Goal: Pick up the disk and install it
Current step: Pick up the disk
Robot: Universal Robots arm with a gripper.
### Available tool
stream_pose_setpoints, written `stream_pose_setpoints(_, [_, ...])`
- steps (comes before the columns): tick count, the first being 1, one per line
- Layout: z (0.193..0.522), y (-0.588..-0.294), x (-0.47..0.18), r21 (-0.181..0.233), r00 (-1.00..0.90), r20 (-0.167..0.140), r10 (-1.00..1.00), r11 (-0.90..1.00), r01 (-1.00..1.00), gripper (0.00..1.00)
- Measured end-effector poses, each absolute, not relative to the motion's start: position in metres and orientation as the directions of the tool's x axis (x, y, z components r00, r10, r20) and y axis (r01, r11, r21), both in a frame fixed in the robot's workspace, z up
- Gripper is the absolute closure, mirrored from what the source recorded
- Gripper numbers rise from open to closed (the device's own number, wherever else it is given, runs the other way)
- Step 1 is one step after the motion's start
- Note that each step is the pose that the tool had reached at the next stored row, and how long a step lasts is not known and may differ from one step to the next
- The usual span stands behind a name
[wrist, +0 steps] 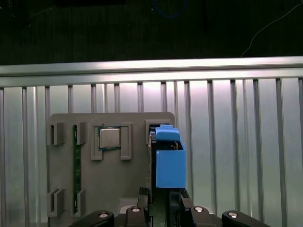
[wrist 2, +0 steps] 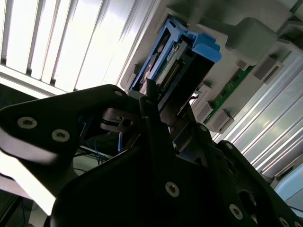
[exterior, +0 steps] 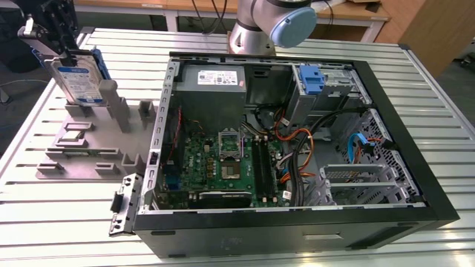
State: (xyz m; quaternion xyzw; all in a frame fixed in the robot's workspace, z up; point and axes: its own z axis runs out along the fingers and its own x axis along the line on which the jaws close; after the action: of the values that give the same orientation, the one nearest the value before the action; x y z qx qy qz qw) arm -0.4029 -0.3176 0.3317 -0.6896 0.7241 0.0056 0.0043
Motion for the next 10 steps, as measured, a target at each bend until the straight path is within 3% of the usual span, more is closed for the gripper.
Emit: stream_pose_setpoints(10, [0.3354,-0.3176,-0.4030,0.002,-0.049,-0.014,-0.999,0.049,-0.999,0.65])
